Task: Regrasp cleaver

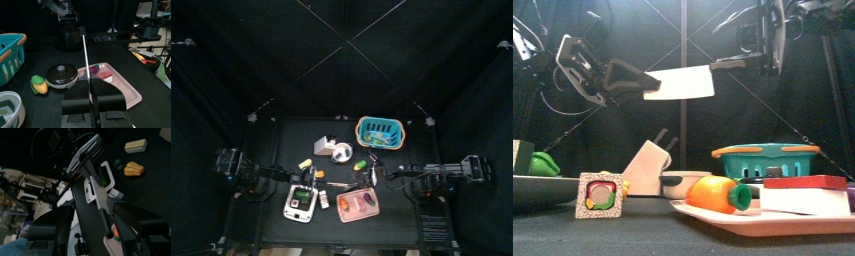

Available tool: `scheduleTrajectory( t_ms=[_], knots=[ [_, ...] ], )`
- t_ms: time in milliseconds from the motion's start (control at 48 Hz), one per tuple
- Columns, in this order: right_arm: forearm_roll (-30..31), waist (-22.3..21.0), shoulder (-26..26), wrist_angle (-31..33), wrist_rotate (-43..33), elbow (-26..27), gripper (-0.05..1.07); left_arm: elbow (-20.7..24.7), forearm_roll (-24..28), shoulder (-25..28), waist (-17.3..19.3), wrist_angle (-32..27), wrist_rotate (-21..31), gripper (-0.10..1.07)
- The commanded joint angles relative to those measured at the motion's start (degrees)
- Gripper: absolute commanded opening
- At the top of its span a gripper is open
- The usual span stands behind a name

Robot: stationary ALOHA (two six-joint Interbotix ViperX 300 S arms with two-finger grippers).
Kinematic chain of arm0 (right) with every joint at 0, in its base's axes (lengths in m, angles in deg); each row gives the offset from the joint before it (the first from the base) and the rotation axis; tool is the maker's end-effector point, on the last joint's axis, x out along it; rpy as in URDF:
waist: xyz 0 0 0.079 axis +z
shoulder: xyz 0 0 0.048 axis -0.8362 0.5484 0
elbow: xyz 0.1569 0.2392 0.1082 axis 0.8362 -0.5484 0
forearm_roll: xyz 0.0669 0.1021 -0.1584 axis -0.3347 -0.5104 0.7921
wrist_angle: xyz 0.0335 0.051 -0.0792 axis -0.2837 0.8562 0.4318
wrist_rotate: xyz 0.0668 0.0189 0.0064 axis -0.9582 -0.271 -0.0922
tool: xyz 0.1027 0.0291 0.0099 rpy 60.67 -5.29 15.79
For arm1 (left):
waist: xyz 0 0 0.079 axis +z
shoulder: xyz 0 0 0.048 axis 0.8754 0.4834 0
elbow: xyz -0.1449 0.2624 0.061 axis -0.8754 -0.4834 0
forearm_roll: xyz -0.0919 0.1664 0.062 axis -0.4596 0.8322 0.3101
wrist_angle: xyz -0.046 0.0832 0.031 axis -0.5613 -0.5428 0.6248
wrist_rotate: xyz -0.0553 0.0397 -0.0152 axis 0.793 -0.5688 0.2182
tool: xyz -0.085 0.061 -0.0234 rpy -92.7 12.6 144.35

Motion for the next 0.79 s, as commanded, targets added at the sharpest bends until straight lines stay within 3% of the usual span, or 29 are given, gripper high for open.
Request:
scheduleTrajectory(
  t_ms=[0, 333, 479, 604, 771],
  knots=[
    [-2.64, -0.88, -0.35, -1.67, -0.26, 1.93, 0.87, 0.53, -0.09, -0.53, -0.09, 0.53, -0.09, 0.23],
    [-6.77, -0.62, -2.46, -1.41, -0.35, 4.92, 0.87, 0.35, -0.09, -0.53, -0.09, 0.53, -0.09, 0.23],
    [-0.44, -0.26, -3.34, 10.46, 0.0, 4.75, 0.87, 0.0, -0.09, -0.44, -0.09, 0.44, -0.09, 0.23],
    [2.72, 3.16, -5.1, 19.78, 0.0, 5.01, 0.87, -0.26, -0.09, -0.53, -0.09, 0.53, 0.0, 0.23],
    [-0.26, 4.22, -6.15, 21.62, 0.53, 5.27, 0.87, -0.26, -0.09, -0.97, -0.09, 0.53, -0.09, 0.23]
  ],
)
